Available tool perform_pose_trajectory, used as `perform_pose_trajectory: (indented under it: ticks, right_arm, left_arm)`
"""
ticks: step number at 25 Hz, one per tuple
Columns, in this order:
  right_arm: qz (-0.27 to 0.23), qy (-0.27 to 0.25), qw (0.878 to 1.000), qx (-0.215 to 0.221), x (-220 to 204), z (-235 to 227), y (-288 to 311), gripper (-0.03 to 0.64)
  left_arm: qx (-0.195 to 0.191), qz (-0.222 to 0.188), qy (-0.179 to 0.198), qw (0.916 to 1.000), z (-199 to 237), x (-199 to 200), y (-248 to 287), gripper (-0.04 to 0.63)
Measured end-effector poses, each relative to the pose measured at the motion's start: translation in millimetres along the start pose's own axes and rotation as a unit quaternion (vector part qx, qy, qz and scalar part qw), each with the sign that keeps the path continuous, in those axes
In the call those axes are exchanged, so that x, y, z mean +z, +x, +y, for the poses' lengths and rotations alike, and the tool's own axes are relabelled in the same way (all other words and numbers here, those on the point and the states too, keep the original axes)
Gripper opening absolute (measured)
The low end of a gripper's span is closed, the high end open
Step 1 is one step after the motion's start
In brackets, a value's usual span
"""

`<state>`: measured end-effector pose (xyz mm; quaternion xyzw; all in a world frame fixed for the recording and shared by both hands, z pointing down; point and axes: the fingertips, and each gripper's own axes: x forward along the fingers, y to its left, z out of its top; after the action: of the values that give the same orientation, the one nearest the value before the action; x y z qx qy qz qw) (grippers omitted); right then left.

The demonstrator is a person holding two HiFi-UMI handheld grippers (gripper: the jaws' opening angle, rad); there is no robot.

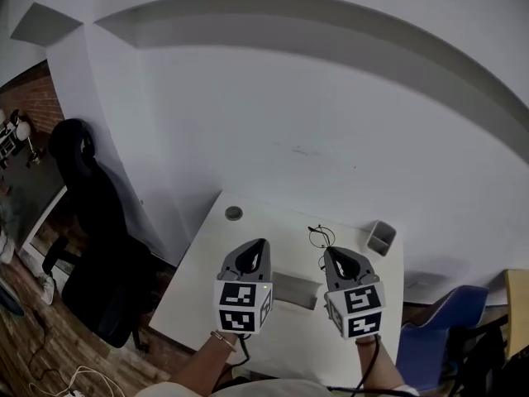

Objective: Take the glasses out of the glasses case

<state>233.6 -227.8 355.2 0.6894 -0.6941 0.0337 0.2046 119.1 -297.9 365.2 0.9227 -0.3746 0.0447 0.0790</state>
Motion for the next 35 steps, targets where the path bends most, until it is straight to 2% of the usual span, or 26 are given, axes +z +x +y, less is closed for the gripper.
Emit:
perform_pose_trajectory:
  ticks: [7,13,23,35]
  right_arm:
    - [-0.08,0.014,0.995,-0.065,42.0,-27.2,-27.5,0.037]
    - [-0.124,0.02,0.987,-0.1,59.7,-43.6,-44.1,0.037]
    - [-0.136,0.059,0.98,-0.136,54.5,-68.8,-54.1,0.037]
    - [-0.132,0.074,0.977,-0.148,49.6,-78.4,-51.8,0.037]
  left_arm:
    - [-0.032,-0.049,0.008,0.9983,-28.2,45.7,9.5,0.017]
    - [-0.042,-0.066,0.004,0.9969,-46.2,56.3,14.1,0.017]
    - [-0.05,-0.067,0.006,0.9965,-58.5,58.2,22.6,0.017]
    - [-0.049,-0.066,0.012,0.9965,-57.1,58.9,28.2,0.017]
